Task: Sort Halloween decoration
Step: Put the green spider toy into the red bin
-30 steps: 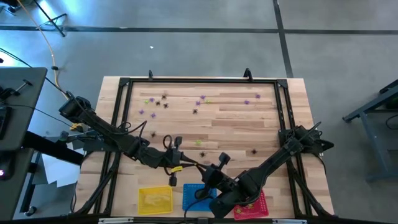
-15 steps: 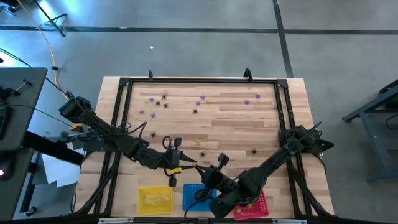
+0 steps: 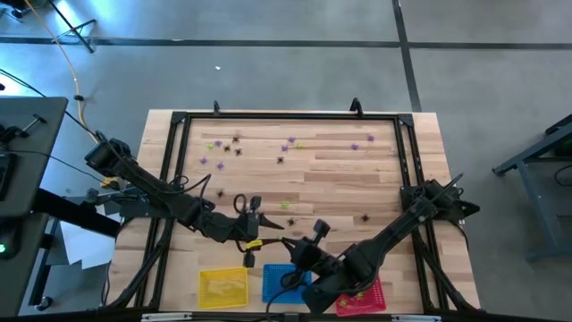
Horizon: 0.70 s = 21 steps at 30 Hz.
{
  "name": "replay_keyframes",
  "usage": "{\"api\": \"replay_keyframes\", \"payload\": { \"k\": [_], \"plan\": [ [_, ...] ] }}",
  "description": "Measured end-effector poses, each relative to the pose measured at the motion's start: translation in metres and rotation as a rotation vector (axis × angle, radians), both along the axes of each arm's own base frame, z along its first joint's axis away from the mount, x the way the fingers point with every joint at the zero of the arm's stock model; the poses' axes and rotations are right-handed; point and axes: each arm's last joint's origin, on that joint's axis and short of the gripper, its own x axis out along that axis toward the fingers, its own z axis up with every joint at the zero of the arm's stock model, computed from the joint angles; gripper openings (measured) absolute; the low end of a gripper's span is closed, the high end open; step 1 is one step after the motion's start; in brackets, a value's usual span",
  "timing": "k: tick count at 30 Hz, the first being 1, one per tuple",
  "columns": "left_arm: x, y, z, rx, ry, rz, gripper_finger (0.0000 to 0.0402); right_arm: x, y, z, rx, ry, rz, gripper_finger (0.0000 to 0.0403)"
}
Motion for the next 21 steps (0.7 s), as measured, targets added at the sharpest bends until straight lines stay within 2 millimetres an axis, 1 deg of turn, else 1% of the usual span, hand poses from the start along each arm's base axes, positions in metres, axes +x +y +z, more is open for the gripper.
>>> {"api": "replay_keyframes", "payload": {
  "k": [4, 5, 9, 12, 16, 21],
  "plan": [
    [0.000, -0.001, 0.002, -0.007, -0.008, -0.002, 0.0129, -0.006, -0.005, 0.008, -0.001, 0.009, -0.006, 0.0000],
    [-0.001, -0.002, 0.002, -0.013, -0.006, -0.024, 0.0129, -0.009, -0.009, 0.010, -0.022, 0.015, -0.022, 0.0000],
    [-0.002, -0.005, 0.002, -0.021, -0.003, -0.066, 0.0129, -0.017, -0.025, 0.020, -0.018, 0.020, -0.091, 0.0000],
    [-0.003, -0.007, 0.002, -0.022, 0.003, -0.088, 0.0129, -0.023, -0.037, 0.020, 0.033, 0.065, -0.134, 0.0000],
    [-0.006, -0.011, -0.001, -0.006, 0.028, -0.103, 0.0129, -0.028, -0.043, 0.013, 0.218, 0.183, -0.157, 0.0000],
    [-0.007, -0.010, -0.005, 0.024, 0.062, -0.075, 0.0129, -0.038, -0.031, 0.006, 0.554, 0.354, -0.170, 0.0000]
  ]
}}
